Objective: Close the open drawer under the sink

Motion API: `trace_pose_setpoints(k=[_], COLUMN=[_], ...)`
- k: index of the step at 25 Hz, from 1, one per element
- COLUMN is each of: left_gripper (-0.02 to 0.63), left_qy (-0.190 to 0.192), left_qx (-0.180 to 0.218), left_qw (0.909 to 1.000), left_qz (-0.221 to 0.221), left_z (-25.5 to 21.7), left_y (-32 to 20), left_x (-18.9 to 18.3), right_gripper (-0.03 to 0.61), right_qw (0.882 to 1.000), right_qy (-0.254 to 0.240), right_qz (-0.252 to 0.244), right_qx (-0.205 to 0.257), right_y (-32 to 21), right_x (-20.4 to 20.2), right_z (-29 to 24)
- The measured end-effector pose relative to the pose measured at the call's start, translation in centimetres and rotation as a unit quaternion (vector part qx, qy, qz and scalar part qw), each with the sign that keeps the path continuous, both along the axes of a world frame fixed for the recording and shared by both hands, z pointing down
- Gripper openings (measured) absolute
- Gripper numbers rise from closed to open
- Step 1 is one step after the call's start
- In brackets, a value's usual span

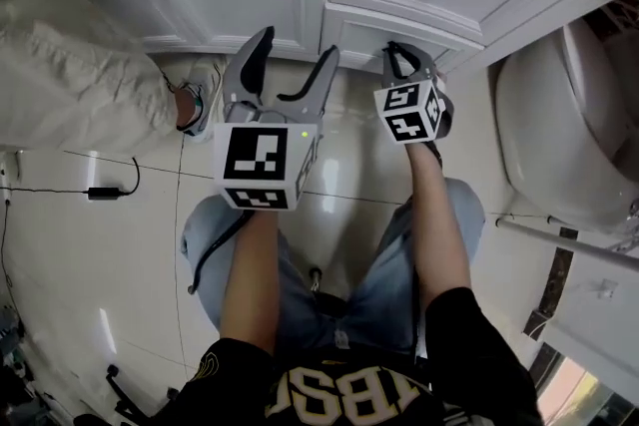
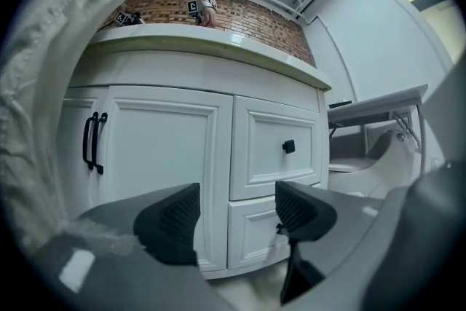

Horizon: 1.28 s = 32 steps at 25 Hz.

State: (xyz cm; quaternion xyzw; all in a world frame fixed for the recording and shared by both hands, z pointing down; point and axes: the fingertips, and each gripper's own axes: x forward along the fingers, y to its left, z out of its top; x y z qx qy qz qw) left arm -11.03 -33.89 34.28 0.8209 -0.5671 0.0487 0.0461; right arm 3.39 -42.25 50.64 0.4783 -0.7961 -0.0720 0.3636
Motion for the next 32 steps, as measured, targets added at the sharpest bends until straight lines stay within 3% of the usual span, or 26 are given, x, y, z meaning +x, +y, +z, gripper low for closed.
trace_pose_setpoints(k=[4,6,7,8,10,12,13,16,18,25,32], left_gripper=[0.327,0.327,0.327,0.327,0.327,0.327,0.327,0.327,0.327,0.327,0.327], left_qy=[0.003,-0.003,-0.006,-0.008,-0.009,-0.010,-0.010,-0.011,-0.011,-0.013,-0.023], left_qx=[0.007,0.007,0.007,0.006,0.006,0.008,0.009,0.012,0.015,0.043,0.076], left_qw=[0.9999,0.9999,0.9999,0.9999,0.9999,0.9998,0.9998,0.9997,0.9997,0.9983,0.9964], left_qz=[0.007,0.010,0.010,0.011,0.012,0.013,0.013,0.017,0.017,0.038,0.031], left_z=[-0.4,-0.3,-0.3,-0.2,-0.3,-0.6,-0.8,-1.4,-2.0,-4.7,-6.7], left_y=[-0.3,-0.2,-0.2,0.0,0.2,0.5,0.8,2.0,3.0,8.0,12.4], left_x=[-0.2,-0.3,-0.4,-0.4,-0.2,0.0,0.1,0.5,0.8,4.4,3.9], right_gripper=[0.050,0.051,0.051,0.094,0.236,0.245,0.253,0.262,0.278,0.395,0.413], right_qw=[1.000,1.000,0.999,0.997,0.980,0.955,0.951,0.966,0.968,0.954,0.933], right_qy=[0.012,-0.011,-0.035,-0.073,-0.184,-0.283,-0.300,-0.259,-0.249,-0.269,-0.299], right_qz=[0.005,0.002,-0.001,-0.004,-0.002,0.011,0.013,0.013,0.018,0.054,0.059], right_qx=[-0.002,-0.007,-0.017,-0.033,-0.072,-0.085,-0.074,-0.007,0.028,0.123,0.192], right_y=[-0.4,-0.5,-0.4,-0.1,0.7,1.4,1.7,3.3,4.8,11.7,18.7], right_x=[0.3,-0.1,-0.4,-0.8,-1.6,-1.5,-1.2,-0.1,0.6,2.1,3.4], right_z=[-0.3,-0.4,-0.3,-0.3,-0.8,-2.6,-3.9,-7.9,-10.0,-16.9,-23.0])
